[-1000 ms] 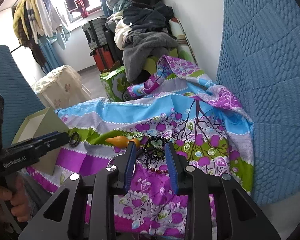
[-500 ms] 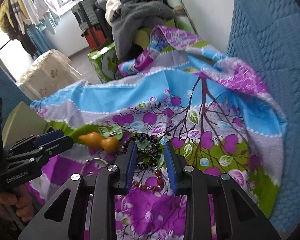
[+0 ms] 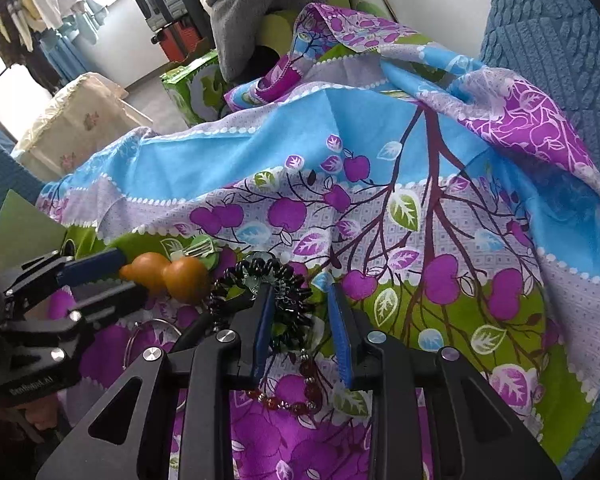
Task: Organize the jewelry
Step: 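Grasp the orange gourd pendant with the left tool while the right tool grasps the black coiled bracelet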
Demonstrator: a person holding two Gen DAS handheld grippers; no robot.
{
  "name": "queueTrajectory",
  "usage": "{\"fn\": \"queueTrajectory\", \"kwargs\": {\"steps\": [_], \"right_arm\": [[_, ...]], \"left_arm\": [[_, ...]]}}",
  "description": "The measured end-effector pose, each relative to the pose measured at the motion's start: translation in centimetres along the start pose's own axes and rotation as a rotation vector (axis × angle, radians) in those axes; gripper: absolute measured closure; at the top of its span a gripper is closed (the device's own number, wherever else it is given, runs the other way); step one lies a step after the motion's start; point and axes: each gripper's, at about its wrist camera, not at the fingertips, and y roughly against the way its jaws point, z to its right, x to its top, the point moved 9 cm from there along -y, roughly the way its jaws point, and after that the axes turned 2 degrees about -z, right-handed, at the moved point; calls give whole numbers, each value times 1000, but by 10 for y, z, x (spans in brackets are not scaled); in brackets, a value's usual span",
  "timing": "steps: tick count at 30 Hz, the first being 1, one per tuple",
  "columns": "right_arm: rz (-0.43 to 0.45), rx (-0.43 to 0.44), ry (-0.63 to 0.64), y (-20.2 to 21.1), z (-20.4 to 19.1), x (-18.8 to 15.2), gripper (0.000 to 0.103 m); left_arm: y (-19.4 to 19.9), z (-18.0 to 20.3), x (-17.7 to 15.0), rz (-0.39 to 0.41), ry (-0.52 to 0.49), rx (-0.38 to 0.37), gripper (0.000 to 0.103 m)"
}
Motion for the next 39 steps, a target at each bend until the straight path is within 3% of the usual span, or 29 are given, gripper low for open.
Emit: {"fn": "queueTrajectory", "kwargs": {"steps": [5,7,12,18,28,39], "right_arm": [[-1,3,-2,-2,-2,1,84],[-2,-14,5,-2,0,1,89],[-3,-20,14,-2,-1,0,93],[13,-33,15,4,-1,0,95],[81,-38,15,30,-11,2,95],[100,-34,-11,58,-28,-20,95]], "left_arm": [[-4,2,-3,-10,-38,14,57],[-4,3,-3,-8,-45,24,72],[-5,2,-4,-9,-35,42,89],[-2,5,-6,0,-15,49,91],[22,1,-16,31,111,55,91],[62,-5,-35,99,217,85,91]]}}
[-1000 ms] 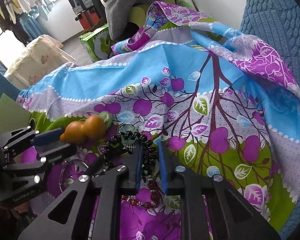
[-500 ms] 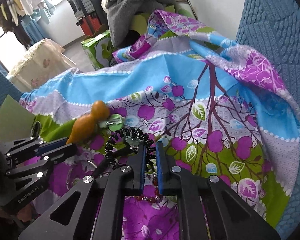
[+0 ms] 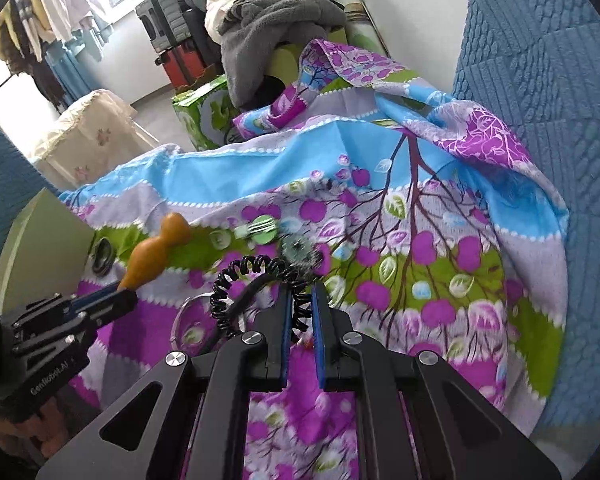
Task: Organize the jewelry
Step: 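Grasp the orange gourd pendant with the left tool while the right tool grasps the black coiled bracelet, then carry the orange pendant in the left tool while the right tool carries the black coil to the box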
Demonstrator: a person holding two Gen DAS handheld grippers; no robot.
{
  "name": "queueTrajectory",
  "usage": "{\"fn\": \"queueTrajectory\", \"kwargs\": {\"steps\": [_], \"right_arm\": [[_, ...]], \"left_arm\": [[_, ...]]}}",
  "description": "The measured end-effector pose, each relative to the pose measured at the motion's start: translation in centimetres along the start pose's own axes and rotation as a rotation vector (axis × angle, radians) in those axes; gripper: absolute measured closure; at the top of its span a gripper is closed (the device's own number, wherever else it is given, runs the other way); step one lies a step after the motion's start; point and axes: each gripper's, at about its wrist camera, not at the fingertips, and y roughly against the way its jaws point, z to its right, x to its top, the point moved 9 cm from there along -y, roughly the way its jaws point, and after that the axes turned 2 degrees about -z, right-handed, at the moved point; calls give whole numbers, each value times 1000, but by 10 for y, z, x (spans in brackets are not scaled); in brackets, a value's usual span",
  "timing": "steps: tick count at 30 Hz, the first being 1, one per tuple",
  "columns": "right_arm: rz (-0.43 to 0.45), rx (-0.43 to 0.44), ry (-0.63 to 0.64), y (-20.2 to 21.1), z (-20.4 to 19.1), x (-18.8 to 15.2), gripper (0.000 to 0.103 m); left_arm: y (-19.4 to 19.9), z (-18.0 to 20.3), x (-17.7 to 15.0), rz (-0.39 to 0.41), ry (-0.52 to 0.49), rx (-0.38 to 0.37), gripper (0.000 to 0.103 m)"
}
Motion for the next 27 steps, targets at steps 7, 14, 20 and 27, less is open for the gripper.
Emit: {"fn": "queueTrajectory", "kwargs": {"steps": [7,14,20,27], "right_arm": [[50,-15,2,31,-16,1,95],[103,-5,8,70,-39,17,95],[182,21,41,117,-73,48,95],[265,59,93,166,-121,84,95]], "left_arm": [[40,-5,6,53,33,-2,91],[97,-18,25,139,54,22,91],[150,-33,44,221,81,40,91],[209,-57,69,319,104,60,91]]}}
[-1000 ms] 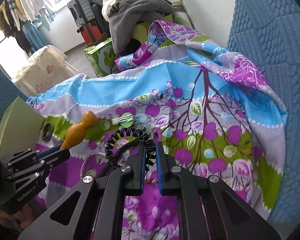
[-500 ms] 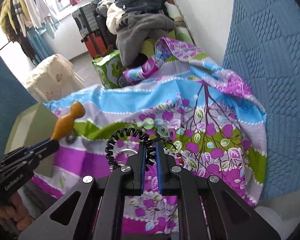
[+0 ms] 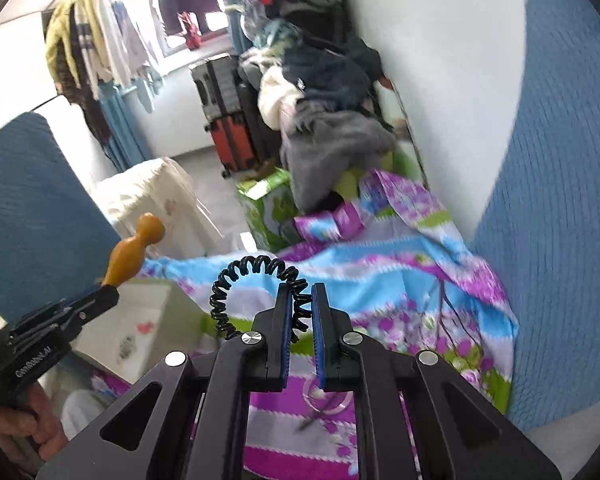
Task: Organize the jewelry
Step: 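Carry the orange pendant in the left tool while the right tool carries the black coil to the box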
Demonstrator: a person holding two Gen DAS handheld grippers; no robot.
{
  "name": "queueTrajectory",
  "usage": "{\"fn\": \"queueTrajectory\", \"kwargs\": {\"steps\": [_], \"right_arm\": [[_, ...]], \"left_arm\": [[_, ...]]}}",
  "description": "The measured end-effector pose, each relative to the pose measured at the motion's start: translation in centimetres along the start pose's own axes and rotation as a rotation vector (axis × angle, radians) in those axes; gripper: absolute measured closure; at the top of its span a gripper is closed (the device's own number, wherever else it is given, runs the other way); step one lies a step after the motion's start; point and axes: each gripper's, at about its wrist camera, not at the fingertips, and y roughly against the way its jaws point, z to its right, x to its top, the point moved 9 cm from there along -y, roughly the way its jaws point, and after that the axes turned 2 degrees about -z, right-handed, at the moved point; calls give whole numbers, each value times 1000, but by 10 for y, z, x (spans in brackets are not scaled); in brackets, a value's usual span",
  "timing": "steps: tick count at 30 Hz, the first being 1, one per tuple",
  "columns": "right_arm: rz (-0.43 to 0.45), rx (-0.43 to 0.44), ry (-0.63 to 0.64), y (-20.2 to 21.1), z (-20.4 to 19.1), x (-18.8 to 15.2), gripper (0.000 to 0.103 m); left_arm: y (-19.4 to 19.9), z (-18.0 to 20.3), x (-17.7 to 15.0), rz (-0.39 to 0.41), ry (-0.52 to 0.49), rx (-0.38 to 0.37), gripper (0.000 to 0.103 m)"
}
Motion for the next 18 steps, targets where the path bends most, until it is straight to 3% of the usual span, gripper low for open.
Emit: {"fn": "queueTrajectory", "kwargs": {"steps": [9,18], "right_arm": [[54,79,80,10,-75,38,95],[15,162,160,-25,-152,29,95]], "left_arm": [[45,-47,28,87,19,71,91],[48,-125,9,67,107,162,91]]}}
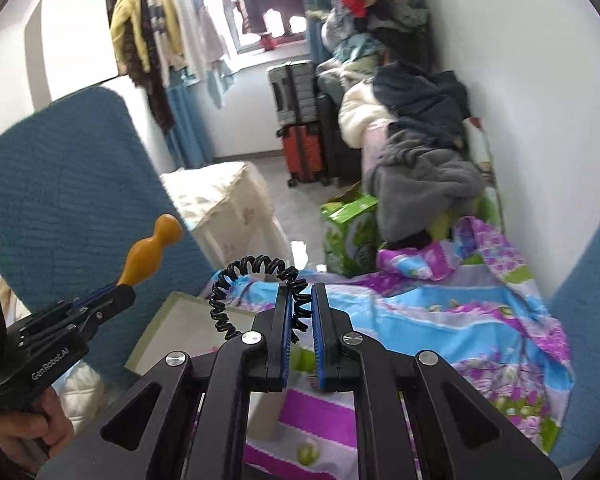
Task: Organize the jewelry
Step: 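Carry the orange pendant in the left tool while the right tool carries the black coil to the box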
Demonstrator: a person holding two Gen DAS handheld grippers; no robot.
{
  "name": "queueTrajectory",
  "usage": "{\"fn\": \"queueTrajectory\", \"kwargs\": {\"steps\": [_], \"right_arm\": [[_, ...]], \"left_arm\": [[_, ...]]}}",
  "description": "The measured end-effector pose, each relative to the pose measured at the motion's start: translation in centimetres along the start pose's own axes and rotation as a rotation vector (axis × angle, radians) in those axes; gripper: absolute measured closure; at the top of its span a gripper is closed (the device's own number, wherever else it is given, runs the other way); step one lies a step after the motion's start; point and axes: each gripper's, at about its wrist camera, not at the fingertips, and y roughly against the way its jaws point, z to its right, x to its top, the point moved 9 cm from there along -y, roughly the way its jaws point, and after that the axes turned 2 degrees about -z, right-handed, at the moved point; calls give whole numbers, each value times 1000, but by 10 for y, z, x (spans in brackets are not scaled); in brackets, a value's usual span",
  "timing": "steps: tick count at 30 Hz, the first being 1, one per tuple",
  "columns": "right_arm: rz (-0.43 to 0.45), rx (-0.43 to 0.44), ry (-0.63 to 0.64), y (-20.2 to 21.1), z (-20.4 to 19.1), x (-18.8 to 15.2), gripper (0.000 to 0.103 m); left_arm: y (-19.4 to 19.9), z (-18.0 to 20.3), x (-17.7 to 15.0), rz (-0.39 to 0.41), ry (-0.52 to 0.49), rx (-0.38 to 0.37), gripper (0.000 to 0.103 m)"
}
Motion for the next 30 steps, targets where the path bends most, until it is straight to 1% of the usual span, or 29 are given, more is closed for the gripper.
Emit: {"fn": "queueTrajectory", "kwargs": {"steps": [4,6,10,14,18,21,25,30], "right_arm": [[-58,37,25,-33,-26,-17,95],[-87,52,33,-48,-35,-27,95],[-159,81,53,-84,-51,-50,95],[-213,90,76,-111,-60,-68,95],[-269,88,96,-139,-65,-82,95],[-300,81,112,-151,-68,-95,95],[-331,74,99,-159,-65,-109,95],[-351,71,82,-161,-62,-114,94]], "left_arm": [[-12,-26,-15,-40,39,24,91],[-25,-40,-28,-72,57,39,91],[-47,-55,-50,-126,83,53,91],[-67,-68,-69,-184,110,67,91],[-79,-77,-78,-213,117,68,91],[-85,-85,-85,-235,125,72,91],[-91,-91,-92,-257,129,71,91],[-91,-90,-94,-266,120,67,91]]}}
